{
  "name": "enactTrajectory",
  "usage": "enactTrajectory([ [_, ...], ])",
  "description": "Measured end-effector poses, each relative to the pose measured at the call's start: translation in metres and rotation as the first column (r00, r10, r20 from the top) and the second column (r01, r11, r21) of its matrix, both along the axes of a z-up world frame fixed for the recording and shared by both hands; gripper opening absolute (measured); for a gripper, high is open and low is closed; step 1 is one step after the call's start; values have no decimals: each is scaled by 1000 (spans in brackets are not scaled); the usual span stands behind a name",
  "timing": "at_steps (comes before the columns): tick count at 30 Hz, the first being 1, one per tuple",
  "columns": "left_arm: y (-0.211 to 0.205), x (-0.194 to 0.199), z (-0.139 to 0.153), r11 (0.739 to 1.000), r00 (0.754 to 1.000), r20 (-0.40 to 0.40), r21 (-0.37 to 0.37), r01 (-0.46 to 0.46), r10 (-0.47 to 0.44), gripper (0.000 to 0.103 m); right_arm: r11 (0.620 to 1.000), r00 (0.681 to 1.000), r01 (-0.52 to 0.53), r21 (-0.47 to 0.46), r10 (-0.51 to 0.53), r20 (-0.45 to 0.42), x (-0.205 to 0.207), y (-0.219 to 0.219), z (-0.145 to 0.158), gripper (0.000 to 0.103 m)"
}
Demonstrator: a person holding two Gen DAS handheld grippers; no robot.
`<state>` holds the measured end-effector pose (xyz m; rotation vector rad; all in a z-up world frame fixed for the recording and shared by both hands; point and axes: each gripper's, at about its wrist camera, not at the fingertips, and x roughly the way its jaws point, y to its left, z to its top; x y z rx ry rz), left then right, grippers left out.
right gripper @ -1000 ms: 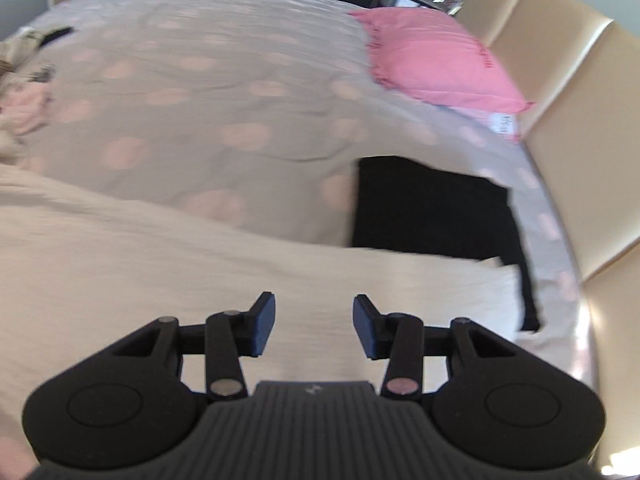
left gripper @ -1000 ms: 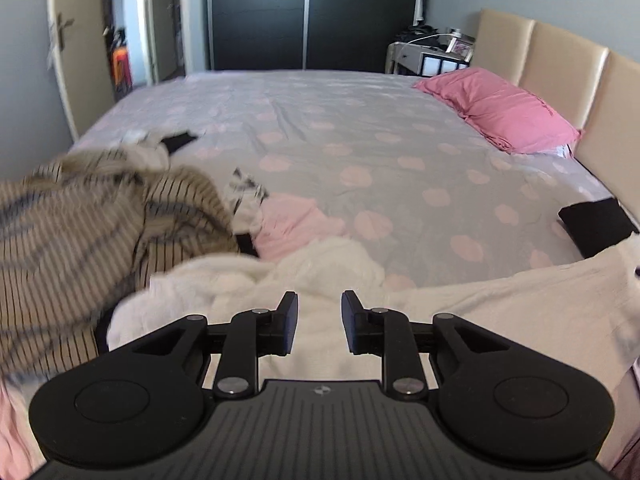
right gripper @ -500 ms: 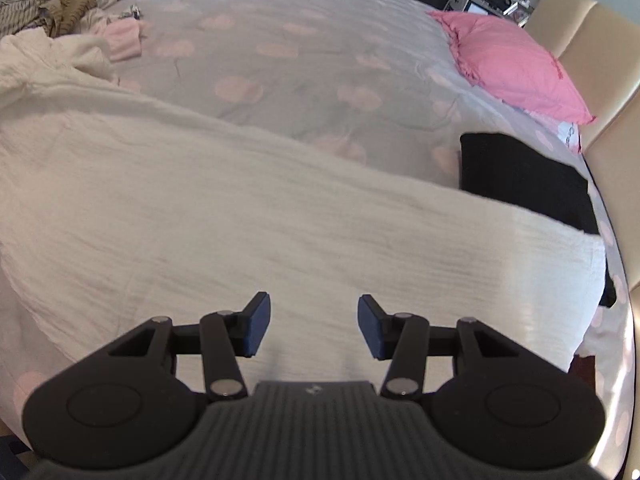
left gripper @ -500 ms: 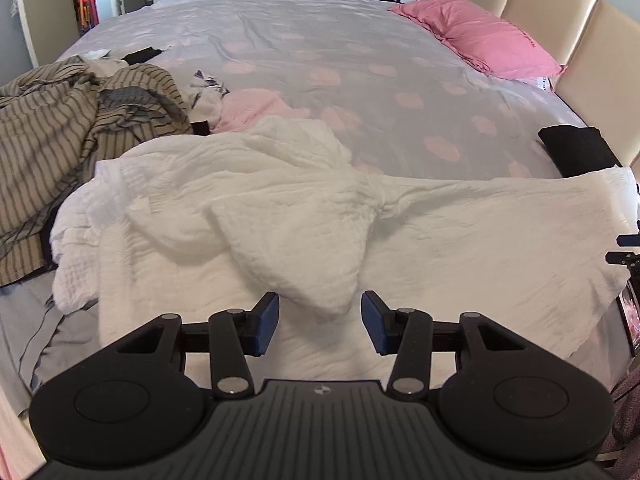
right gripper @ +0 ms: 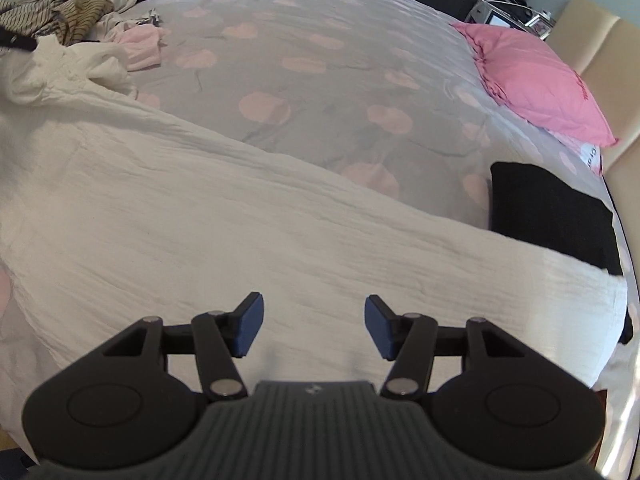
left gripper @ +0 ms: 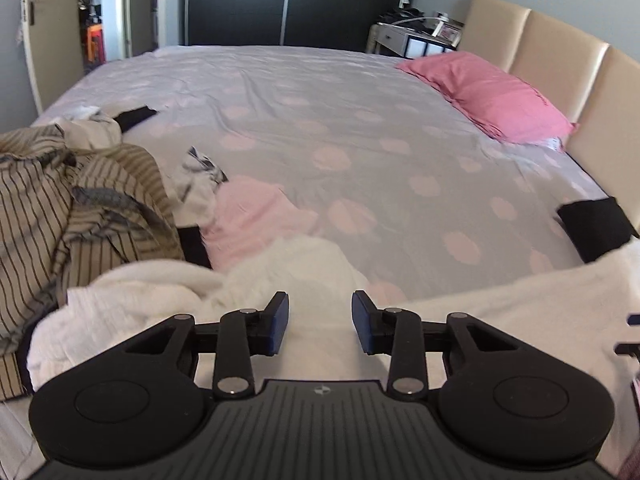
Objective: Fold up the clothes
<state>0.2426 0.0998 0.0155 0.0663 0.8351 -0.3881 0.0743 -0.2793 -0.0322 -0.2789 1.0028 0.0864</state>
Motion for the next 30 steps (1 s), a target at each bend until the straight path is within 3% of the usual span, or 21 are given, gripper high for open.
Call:
enactTrajectory([
  [7, -8, 1, 12, 996, 999, 31, 89, -23, 20, 33, 999, 1000, -22, -30, 22, -1, 17, 4, 1, 61],
  [9, -10, -8, 21, 993, 999, 43, 119, -12, 7, 40, 998, 1000, -31, -57, 31, -3, 19, 4, -1, 62],
  [17, -22, -75, 30, 957, 986, -6, 239, 164, -167, 49, 996, 997, -39, -77, 34, -67, 18, 1, -16, 63],
  [20, -35, -102, 15, 914, 971, -24, 334, 231, -237, 55, 997, 997, -36, -68, 32, -64, 16, 1, -15, 64],
  [23, -51, -125, -11, 823, 952, -59, 489, 290, -301, 56, 998, 998, -32, -49, 29, -62, 14, 1, -14, 64],
  [26, -55, -132, -35, 734, 950, -55, 622, 274, -309, 45, 998, 997, -34, -44, 32, -64, 12, 1, -15, 64],
  [28, -53, -130, -41, 712, 954, -32, 658, 245, -299, 29, 998, 997, -37, -44, 34, -64, 10, 1, -15, 64],
  [30, -51, -127, -36, 729, 954, -1, 645, 229, -299, 12, 998, 997, -38, -44, 35, -64, 10, 0, -14, 64],
])
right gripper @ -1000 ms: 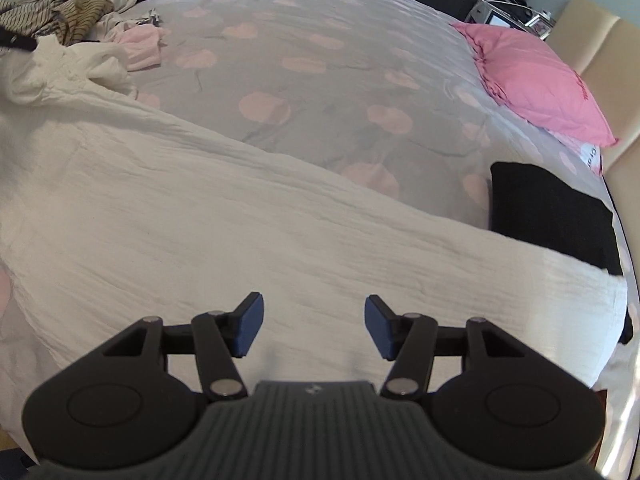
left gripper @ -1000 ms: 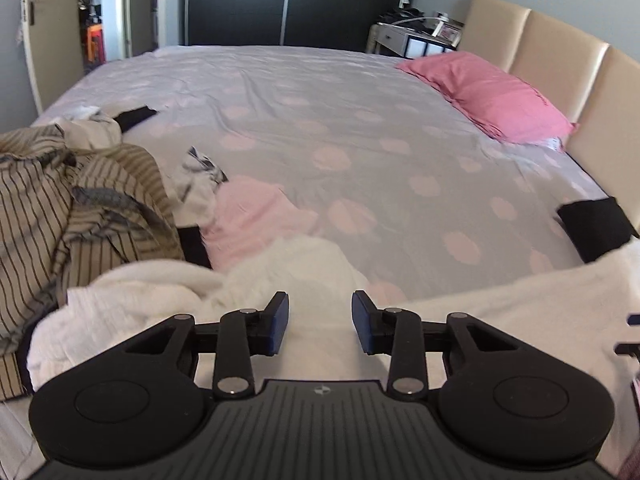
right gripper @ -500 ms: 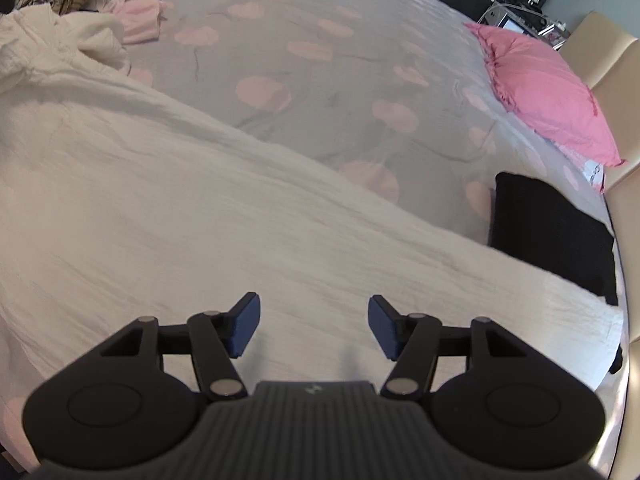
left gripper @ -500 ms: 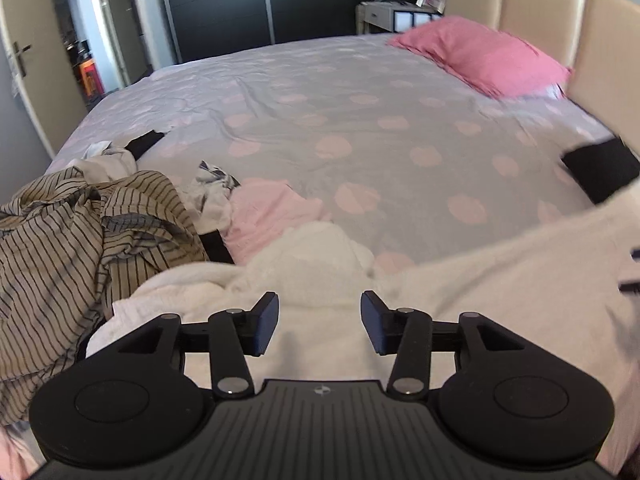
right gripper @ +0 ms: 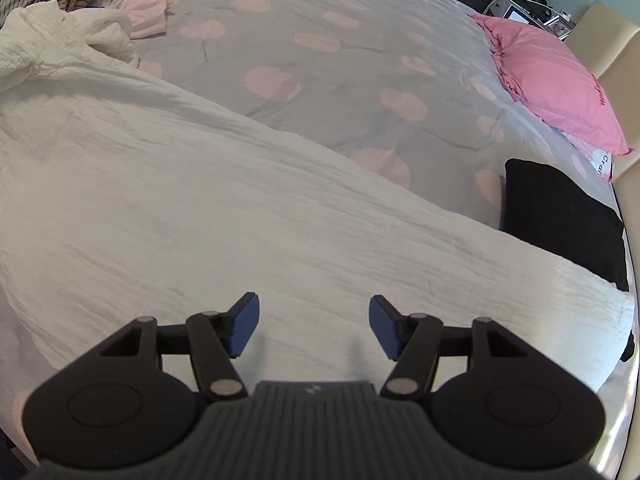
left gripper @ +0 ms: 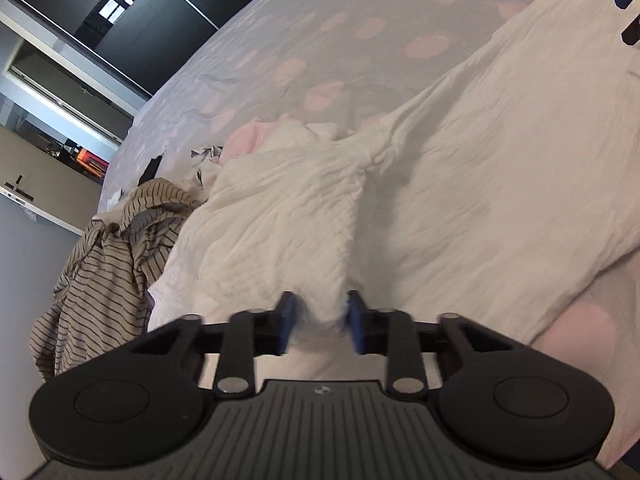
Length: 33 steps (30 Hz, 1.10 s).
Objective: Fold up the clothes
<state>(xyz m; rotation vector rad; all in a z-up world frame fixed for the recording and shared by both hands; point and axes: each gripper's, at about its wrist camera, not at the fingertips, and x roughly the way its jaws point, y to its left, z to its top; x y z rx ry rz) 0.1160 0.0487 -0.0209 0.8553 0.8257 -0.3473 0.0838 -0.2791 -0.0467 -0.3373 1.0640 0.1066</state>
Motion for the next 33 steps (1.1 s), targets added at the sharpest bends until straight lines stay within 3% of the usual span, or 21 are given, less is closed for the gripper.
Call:
enactTrajectory([
  [2, 2, 5, 12, 998, 999, 33, -59, -4, 6, 3, 1000, 1000, 1, 0, -1, 1, 0, 0, 1, 64],
  [8, 0, 43, 49, 985, 980, 189, -170, -35, 67, 2, 1000, 1000, -2, 5, 2, -2, -1, 3, 0, 64],
  [14, 4, 105, 47, 944, 971, 150, -303, -133, 185, 2, 1000, 1000, 9, -5, -9, -22, 4, -1, -4, 64],
  [23, 10, 149, 0, 934, 952, 108, -253, -252, 286, 2, 995, 994, 91, 37, -89, -66, 11, -39, -19, 64],
  [25, 8, 147, -2, 939, 952, 115, -235, -250, 282, 6, 991, 990, 120, 64, -115, -81, 9, -52, -22, 64],
  [28, 8, 142, 12, 932, 946, 136, -263, -251, 293, 25, 982, 984, 164, 92, -157, -78, 3, -77, -18, 64],
  [30, 11, 135, 25, 915, 937, 158, -318, -250, 311, 61, 971, 976, 213, 109, -208, -56, 0, -99, -11, 64],
  [33, 19, 123, 45, 889, 920, 205, -393, -235, 334, 64, 931, 942, 332, 154, -335, -4, -6, -143, 7, 64],
])
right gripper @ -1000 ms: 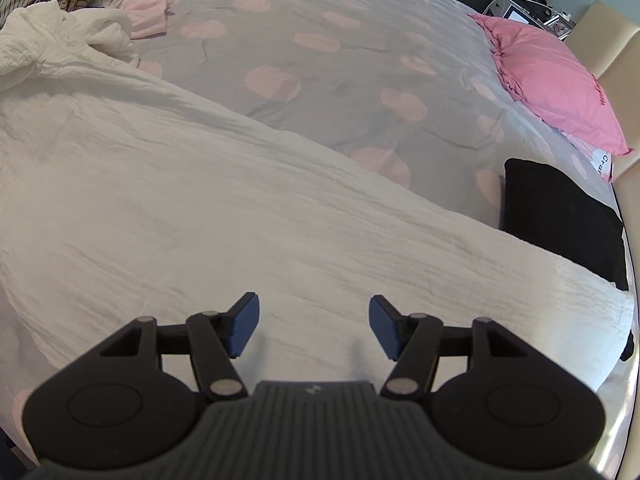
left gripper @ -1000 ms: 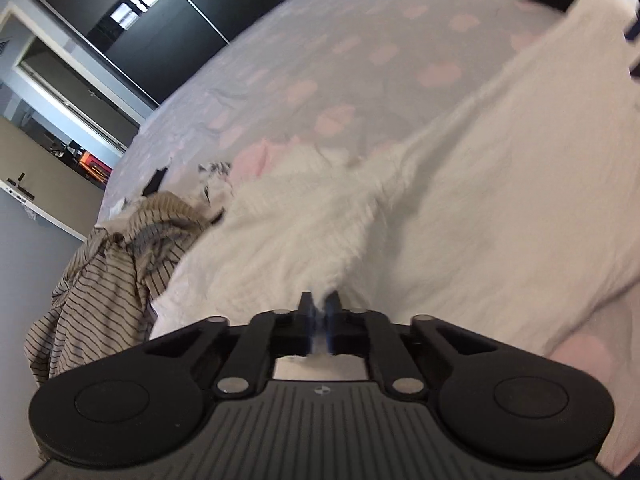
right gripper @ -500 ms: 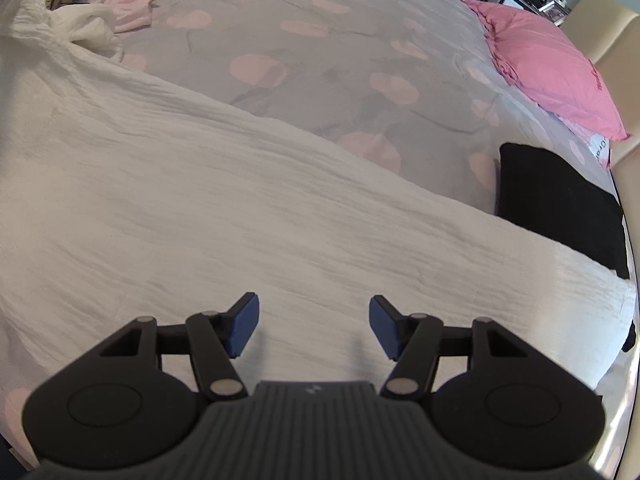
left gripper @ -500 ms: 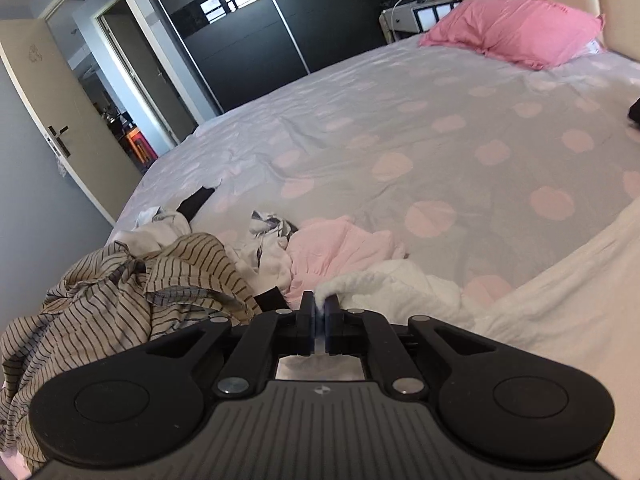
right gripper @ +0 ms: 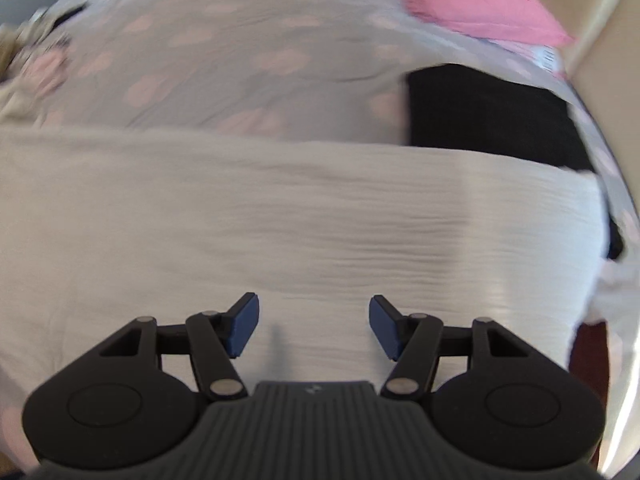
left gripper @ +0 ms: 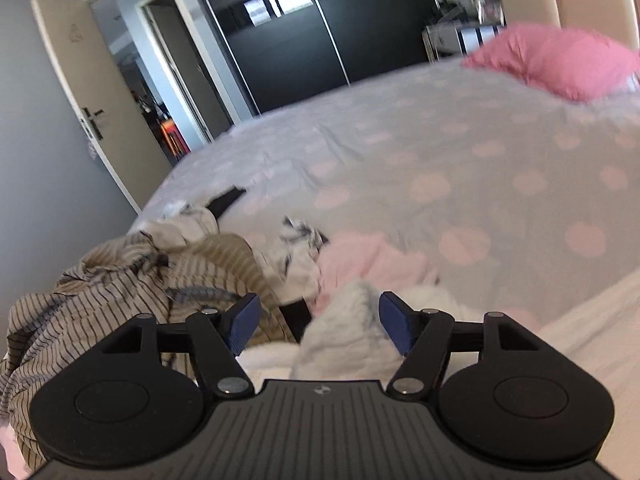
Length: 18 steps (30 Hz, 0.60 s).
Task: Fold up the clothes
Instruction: 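Grasp the muslin beside the dark red garment with the right tool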
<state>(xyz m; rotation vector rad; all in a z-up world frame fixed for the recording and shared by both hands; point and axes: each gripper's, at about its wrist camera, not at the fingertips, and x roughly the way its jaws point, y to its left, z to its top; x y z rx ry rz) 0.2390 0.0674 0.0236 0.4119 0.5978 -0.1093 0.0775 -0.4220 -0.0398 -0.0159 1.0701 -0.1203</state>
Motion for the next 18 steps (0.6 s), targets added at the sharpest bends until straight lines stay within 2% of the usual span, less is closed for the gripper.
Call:
enactTrajectory([
  [3, 6, -11, 14, 999, 999, 41, -47, -17, 19, 65, 984, 984, 169, 53, -171, 55, -17, -52, 12, 64],
  [6, 8, -21, 24, 996, 998, 62, -82, -21, 26, 65, 938, 937, 330, 108, -340, 83, -42, -104, 14, 64],
  [8, 7, -27, 28, 993, 998, 59, -113, -13, 20, 65, 907, 906, 401, 128, -413, 90, -58, -134, 11, 64],
  [13, -4, -36, 31, 974, 1000, -9, -225, 21, -23, 65, 883, 882, 452, 126, -464, 88, -80, -186, -10, 65],
  [15, -13, -39, 28, 974, 998, -31, -221, 42, -50, 65, 871, 875, 463, 166, -479, 74, -86, -197, -20, 65],
  [18, -27, -44, 20, 983, 996, -39, -170, 67, -75, 65, 861, 872, 462, 212, -484, 68, -89, -207, -31, 65],
])
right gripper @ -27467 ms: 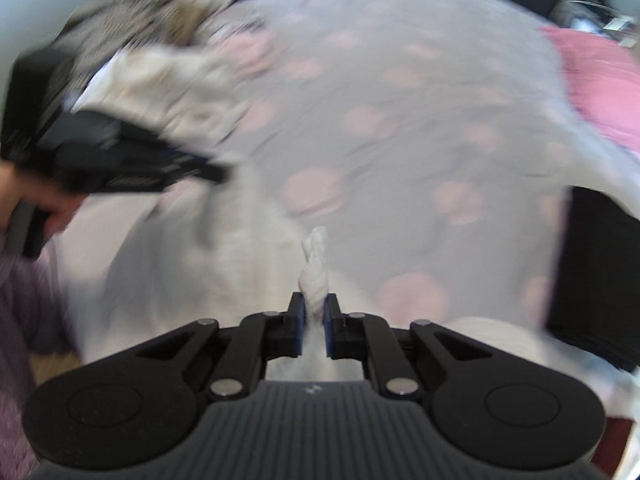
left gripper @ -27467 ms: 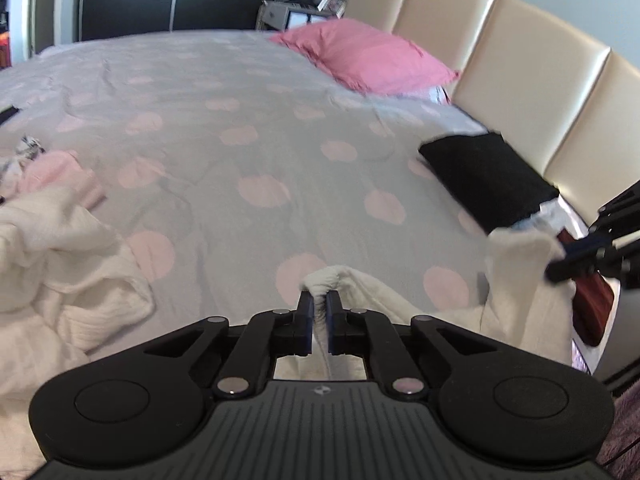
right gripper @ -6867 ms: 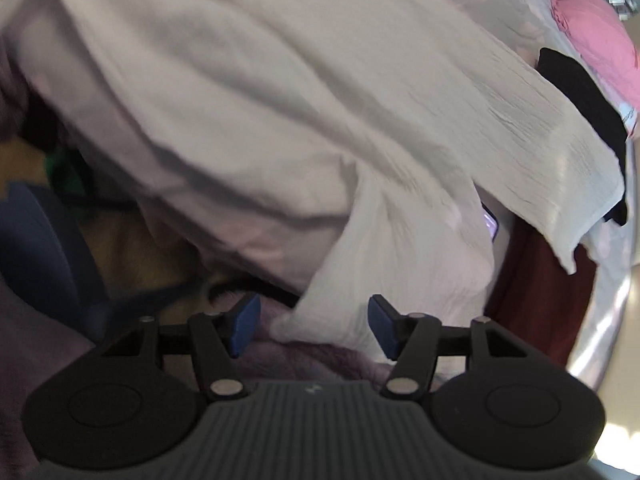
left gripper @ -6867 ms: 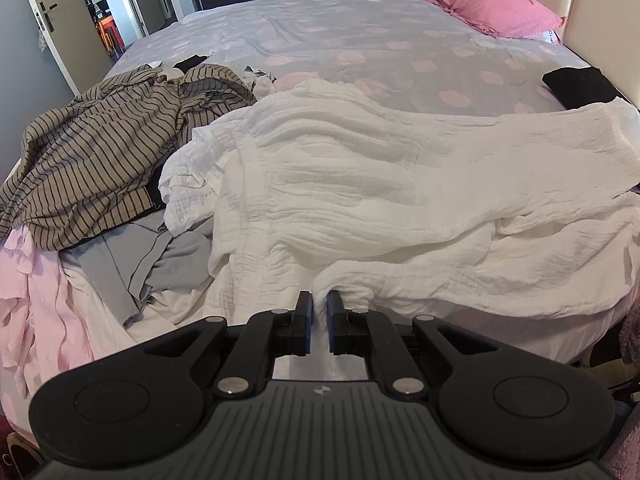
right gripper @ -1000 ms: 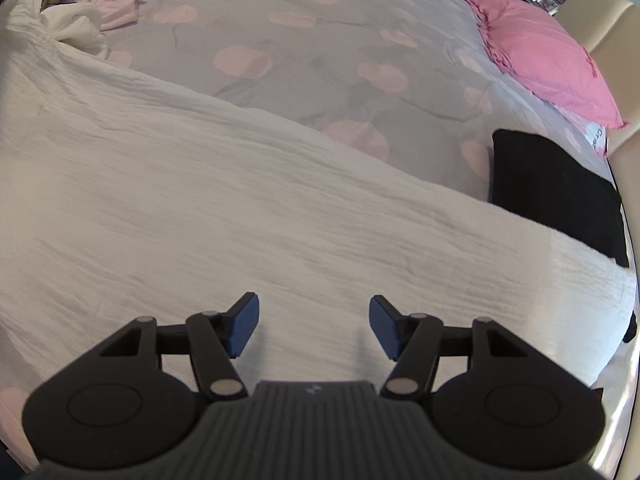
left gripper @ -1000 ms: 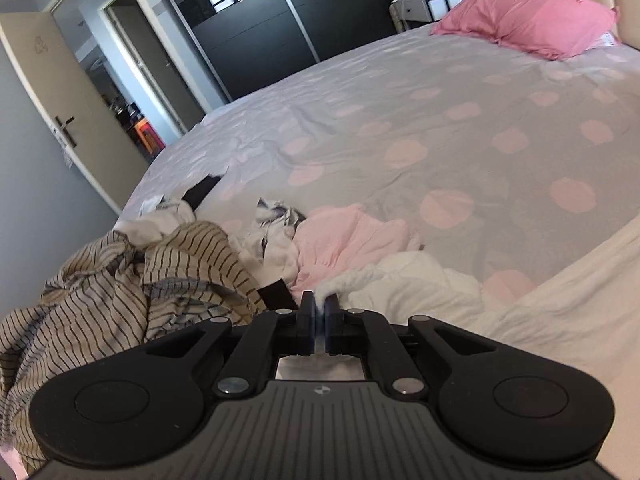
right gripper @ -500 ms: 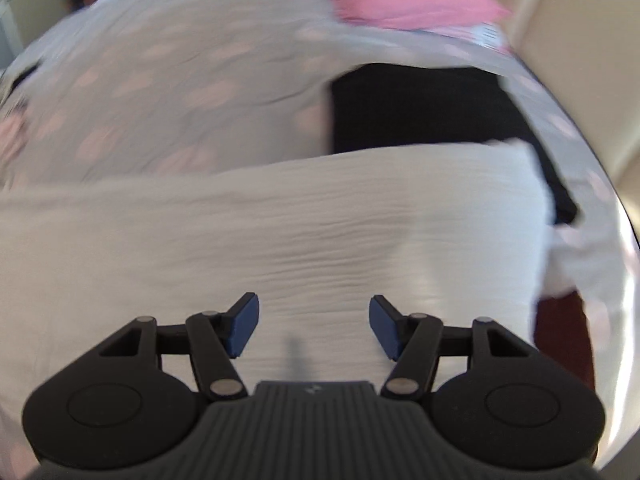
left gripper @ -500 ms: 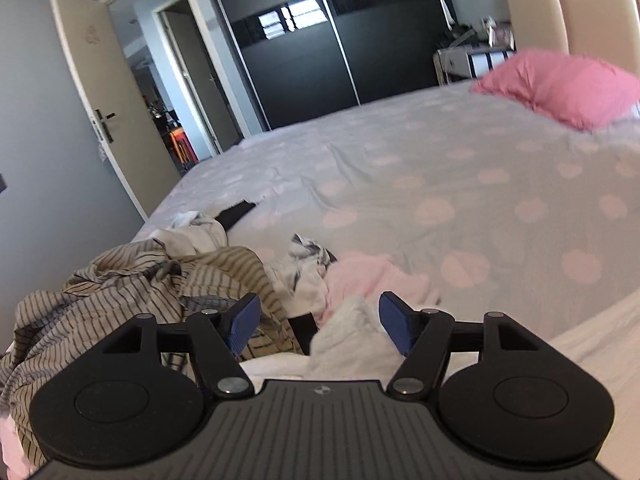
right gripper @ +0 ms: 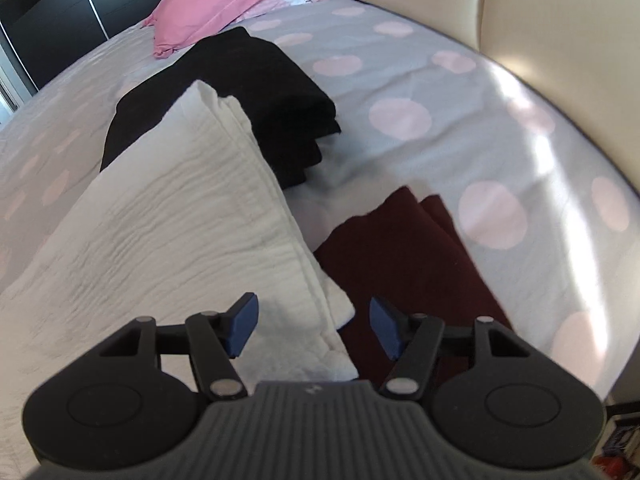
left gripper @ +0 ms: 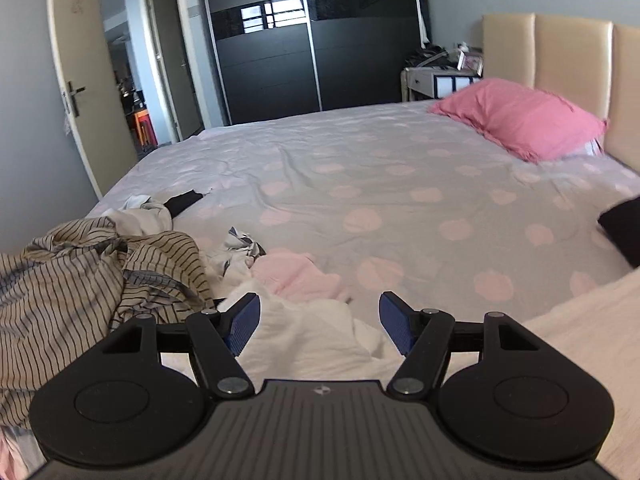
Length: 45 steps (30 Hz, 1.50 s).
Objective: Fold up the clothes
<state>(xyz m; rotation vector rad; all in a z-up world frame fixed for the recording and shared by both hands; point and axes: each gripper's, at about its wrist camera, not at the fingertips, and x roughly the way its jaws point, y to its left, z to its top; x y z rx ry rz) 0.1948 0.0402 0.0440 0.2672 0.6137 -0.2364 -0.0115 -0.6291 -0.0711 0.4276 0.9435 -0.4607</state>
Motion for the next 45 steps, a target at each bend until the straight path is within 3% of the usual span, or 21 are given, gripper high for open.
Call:
enactTrajectory([
  [4, -12, -5, -12, 1000, 999, -31, 17, 9, -8, 65, 1000, 1000, 1, 29, -1, -7, 6, -4, -14, 64],
  [6, -13, -6, -17, 1000, 998, -58, -10, 1, -1, 65, 998, 999, 1, 61, 1, -39, 10, -3, -25, 56],
  [8, -14, -8, -21, 999, 996, -92, -38, -4, 1, 65, 997, 998, -10, 77, 16, -68, 15, 1, -31, 34],
  [9, -14, -8, -22, 999, 994, -108, -46, -1, -4, 65, 998, 996, -26, 62, 31, -80, 18, 6, -29, 31],
  [10, -15, -9, -24, 999, 992, -124, -54, 1, -8, 65, 998, 996, -41, 46, 45, -82, 20, 10, -26, 20],
  [11, -16, -10, -24, 999, 991, -130, -54, 8, -15, 65, 998, 996, -49, 35, 51, -77, 22, 13, -21, 15],
  [16, -20, -15, -22, 998, 991, -122, -43, 43, -48, 65, 1000, 1000, -10, -4, 10, -24, 17, 27, 18, 14],
  [20, -20, -19, -18, 995, 989, -134, -86, 56, -67, 65, 998, 995, -4, 70, -3, 95, 11, 44, 53, 13],
  [26, -18, -32, -14, 988, 983, -153, -136, 76, -97, 65, 980, 969, -137, 147, 102, 223, 34, 99, 90, 13],
  [29, -17, -41, -12, 986, 981, -158, -142, 90, -112, 65, 961, 948, -243, 133, 206, 243, 49, 142, 102, 13],
  [38, -1, -61, -11, 987, 978, -175, -131, 93, -115, 65, 840, 840, -526, 132, 490, 232, 79, 265, 105, 13],
  [40, 4, -63, -12, 987, 977, -186, -136, 83, -107, 65, 794, 806, -586, 160, 550, 221, 84, 294, 98, 13],
  [45, 11, -68, -19, 987, 966, -236, -141, 78, -110, 65, 653, 683, -730, 204, 714, 157, 82, 373, 72, 13],
])
